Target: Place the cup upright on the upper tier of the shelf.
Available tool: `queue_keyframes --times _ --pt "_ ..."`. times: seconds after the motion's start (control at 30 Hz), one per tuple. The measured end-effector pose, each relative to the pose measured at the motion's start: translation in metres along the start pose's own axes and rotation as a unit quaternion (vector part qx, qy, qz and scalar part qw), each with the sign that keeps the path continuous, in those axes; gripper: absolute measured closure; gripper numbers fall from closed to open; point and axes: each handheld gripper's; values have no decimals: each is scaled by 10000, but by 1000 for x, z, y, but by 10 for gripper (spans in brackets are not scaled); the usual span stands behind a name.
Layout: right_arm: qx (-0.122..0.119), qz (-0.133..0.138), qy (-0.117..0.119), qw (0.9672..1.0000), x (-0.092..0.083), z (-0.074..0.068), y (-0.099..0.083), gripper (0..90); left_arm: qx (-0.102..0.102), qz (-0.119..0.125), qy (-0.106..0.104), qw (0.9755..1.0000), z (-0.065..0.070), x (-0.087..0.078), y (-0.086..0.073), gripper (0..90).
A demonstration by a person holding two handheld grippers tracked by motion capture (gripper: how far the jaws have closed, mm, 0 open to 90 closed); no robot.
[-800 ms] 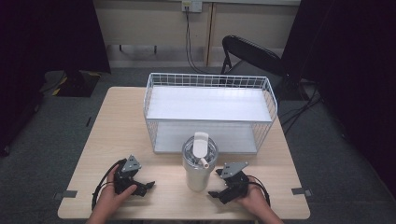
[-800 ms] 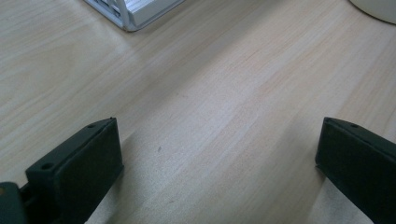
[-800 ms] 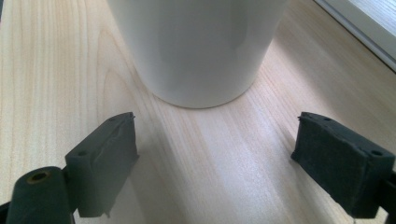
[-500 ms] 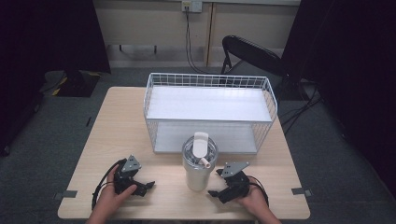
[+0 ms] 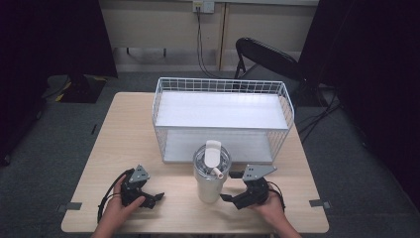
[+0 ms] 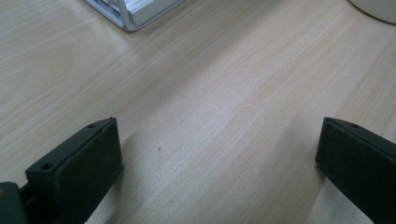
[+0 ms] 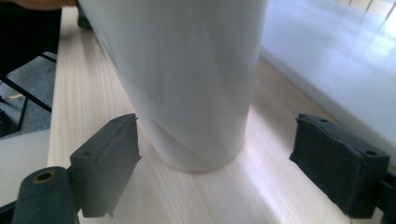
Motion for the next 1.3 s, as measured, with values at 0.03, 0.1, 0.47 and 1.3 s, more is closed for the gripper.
queue_keyframes --times 0.03,0.1,0.47,1.3 --pt "-2 49 32 10000 0 -1 2 142 0 1 -1 10000 0 0 0 0" --pt "-35 138 80 9999 0 -1 5 141 -1 1 -1 10000 0 0 0 0" --pt "-212 364 66 9991 2 -3 14 131 0 1 -1 10000 0 0 0 0" --pt "-231 900 164 9955 18 -10 24 102 1 0 -1 10000 0 0 0 0"
Point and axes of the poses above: each handheld gripper's, and its own axes: x roughly forward along the jaws, y roughly out of its top, z roughly to its right, and after that the axes turned 1 degree about -x, right-handed
